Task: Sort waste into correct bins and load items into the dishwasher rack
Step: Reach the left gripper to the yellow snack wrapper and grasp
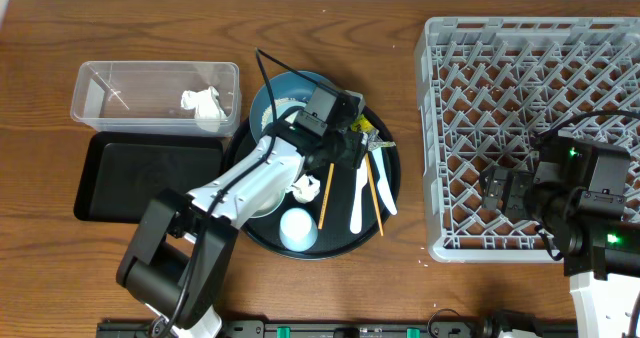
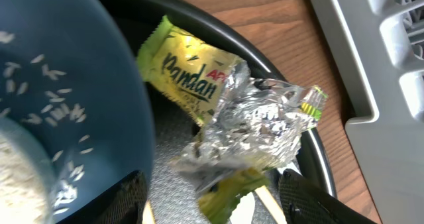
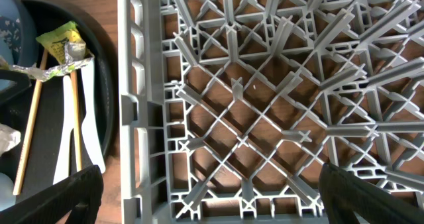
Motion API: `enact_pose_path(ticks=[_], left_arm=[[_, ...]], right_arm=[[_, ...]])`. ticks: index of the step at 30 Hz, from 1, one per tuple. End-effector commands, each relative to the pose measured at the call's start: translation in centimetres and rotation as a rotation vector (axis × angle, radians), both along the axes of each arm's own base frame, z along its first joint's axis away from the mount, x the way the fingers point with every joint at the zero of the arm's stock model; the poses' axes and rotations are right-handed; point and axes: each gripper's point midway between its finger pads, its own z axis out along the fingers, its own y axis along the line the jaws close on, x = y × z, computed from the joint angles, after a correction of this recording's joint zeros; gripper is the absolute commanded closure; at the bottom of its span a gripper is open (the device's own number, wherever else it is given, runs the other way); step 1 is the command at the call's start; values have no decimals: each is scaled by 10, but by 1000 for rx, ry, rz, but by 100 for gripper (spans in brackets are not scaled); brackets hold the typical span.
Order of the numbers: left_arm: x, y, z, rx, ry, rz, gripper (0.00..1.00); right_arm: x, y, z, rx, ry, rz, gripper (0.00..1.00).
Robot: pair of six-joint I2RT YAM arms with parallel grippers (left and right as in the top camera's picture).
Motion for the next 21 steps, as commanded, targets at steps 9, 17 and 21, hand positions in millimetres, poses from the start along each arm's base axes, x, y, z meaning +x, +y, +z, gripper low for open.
enact_pose_path(ticks=[9,17,21], left_arm=[[8,-10,8,-20,-45,-7,55],[11,-7,7,-1,-58,9,66],[13,-4,6,16,-69,22,77]], right_arm=[[2,4,7,13,-16,4,1],[1,4,6,13,-11,4,1],[1,4,6,13,-10,4,1]])
